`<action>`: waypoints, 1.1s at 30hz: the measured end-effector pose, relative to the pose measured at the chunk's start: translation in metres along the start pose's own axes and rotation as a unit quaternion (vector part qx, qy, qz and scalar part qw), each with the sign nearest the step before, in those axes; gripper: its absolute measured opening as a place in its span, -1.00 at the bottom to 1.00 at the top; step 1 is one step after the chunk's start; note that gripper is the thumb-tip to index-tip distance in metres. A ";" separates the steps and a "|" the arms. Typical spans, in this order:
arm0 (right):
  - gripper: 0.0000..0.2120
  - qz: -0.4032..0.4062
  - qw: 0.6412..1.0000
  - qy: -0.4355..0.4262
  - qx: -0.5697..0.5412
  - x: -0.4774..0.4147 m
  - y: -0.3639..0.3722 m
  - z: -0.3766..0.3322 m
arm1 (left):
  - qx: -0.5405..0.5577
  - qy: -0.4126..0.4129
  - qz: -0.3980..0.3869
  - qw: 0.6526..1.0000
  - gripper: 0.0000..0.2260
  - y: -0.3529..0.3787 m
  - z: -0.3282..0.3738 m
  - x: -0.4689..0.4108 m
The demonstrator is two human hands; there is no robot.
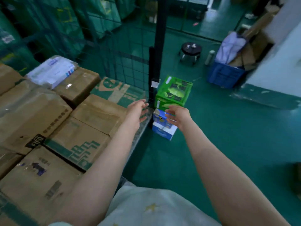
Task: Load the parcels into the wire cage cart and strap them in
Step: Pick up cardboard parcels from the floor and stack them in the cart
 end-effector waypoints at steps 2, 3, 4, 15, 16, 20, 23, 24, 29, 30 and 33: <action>-0.87 0.021 0.999 0.001 -0.025 0.005 -0.033 0.007 | -0.017 -0.006 -0.033 0.999 -0.76 0.027 -0.010 0.012; -0.89 0.034 0.999 0.001 -0.032 0.007 -0.049 0.010 | -0.021 -0.008 -0.049 0.999 -0.76 0.039 -0.015 0.017; -0.91 0.050 0.998 0.002 -0.043 0.009 -0.069 0.015 | -0.031 -0.013 -0.068 0.997 -0.76 0.054 -0.021 0.023; -0.91 0.156 0.967 0.022 -0.201 0.028 -0.205 0.050 | -0.123 -0.040 -0.230 0.964 -0.77 0.186 -0.064 0.063; -0.92 0.166 0.962 0.023 -0.216 0.027 -0.214 0.051 | -0.132 -0.041 -0.243 0.960 -0.78 0.198 -0.066 0.064; -0.91 0.206 0.940 0.021 -0.270 0.021 -0.256 0.047 | -0.165 -0.038 -0.306 0.937 -0.78 0.248 -0.072 0.066; -0.91 0.232 0.921 0.027 -0.311 0.014 -0.280 0.042 | -0.184 -0.031 -0.340 0.922 -0.78 0.283 -0.071 0.063; -0.90 0.240 0.915 0.028 -0.324 0.011 -0.289 0.037 | -0.191 -0.029 -0.354 0.915 -0.79 0.299 -0.070 0.059; -0.91 0.268 0.884 0.017 -0.384 0.003 -0.323 0.017 | -0.216 -0.014 -0.411 0.885 -0.79 0.360 -0.064 0.048; -0.91 0.270 0.876 0.016 -0.398 0.003 -0.329 0.015 | -0.224 -0.014 -0.422 0.878 -0.79 0.370 -0.064 0.048; -0.86 0.273 0.846 0.005 -0.457 0.004 -0.348 0.013 | -0.247 -0.018 -0.459 0.853 -0.78 0.402 -0.069 0.052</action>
Point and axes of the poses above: each hand's wrist, its own x-axis away from the middle knuckle, its own y-axis out of the palm, z = x × y, the point moved 5 cm from there along -x, towards the middle knuckle, and after that the axes turned 13 degrees about y, right-handed, at the moved point
